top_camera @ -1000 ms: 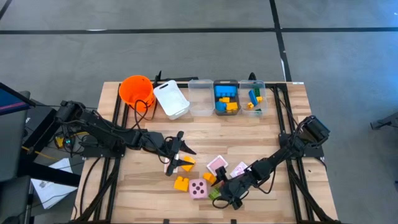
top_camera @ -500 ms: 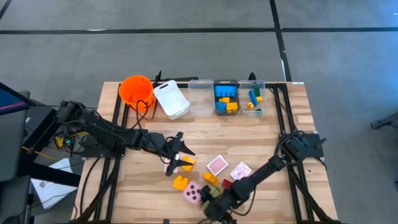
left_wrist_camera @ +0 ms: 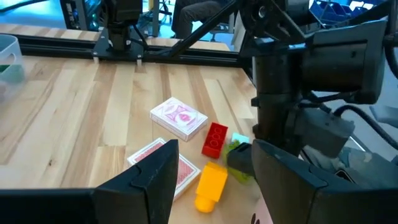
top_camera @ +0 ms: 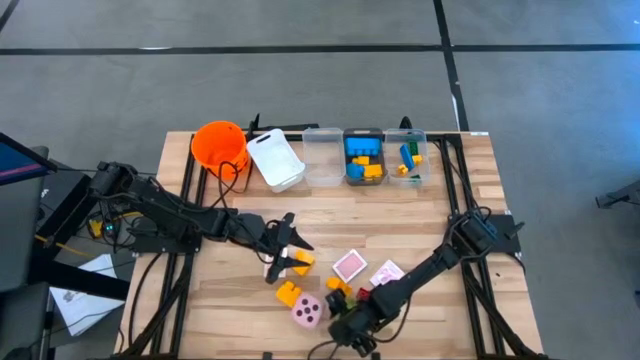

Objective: Pick & Place Toys
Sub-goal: Put the small light green game piece into the right transparent bin

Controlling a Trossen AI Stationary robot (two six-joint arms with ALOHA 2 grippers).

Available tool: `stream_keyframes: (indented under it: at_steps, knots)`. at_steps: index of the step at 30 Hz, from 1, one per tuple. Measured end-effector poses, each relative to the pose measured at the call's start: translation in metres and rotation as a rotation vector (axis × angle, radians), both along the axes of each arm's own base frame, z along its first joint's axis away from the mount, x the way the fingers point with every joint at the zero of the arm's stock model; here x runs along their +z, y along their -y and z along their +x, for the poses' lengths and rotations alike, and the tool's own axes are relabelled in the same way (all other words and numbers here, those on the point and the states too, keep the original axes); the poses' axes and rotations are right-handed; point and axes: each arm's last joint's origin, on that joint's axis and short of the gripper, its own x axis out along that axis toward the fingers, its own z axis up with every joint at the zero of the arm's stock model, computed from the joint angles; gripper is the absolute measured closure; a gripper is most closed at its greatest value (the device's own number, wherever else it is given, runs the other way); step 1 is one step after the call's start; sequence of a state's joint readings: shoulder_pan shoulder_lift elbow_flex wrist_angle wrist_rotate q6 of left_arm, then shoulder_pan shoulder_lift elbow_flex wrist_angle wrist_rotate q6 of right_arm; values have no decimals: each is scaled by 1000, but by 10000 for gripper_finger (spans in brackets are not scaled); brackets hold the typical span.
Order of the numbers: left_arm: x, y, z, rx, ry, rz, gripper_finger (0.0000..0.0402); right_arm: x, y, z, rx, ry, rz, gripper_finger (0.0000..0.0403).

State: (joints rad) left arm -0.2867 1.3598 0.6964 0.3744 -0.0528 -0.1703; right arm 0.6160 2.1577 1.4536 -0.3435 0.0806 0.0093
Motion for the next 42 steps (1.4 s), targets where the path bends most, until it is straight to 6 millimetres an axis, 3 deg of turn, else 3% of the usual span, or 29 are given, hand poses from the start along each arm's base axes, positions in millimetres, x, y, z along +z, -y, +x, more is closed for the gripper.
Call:
stream_keyframes:
  at_steps: [12,22,42]
  knots:
    - [0,0,0,-1,2,0,204,-1,13,9,-92,-12,27,112]
    - [0,0,0,-1,2,0,204,-2,37,16,-325,-74,40,112]
    - [0,0,0,-1,-1,0,204,-8,41,-4,-428,-285,-18,112]
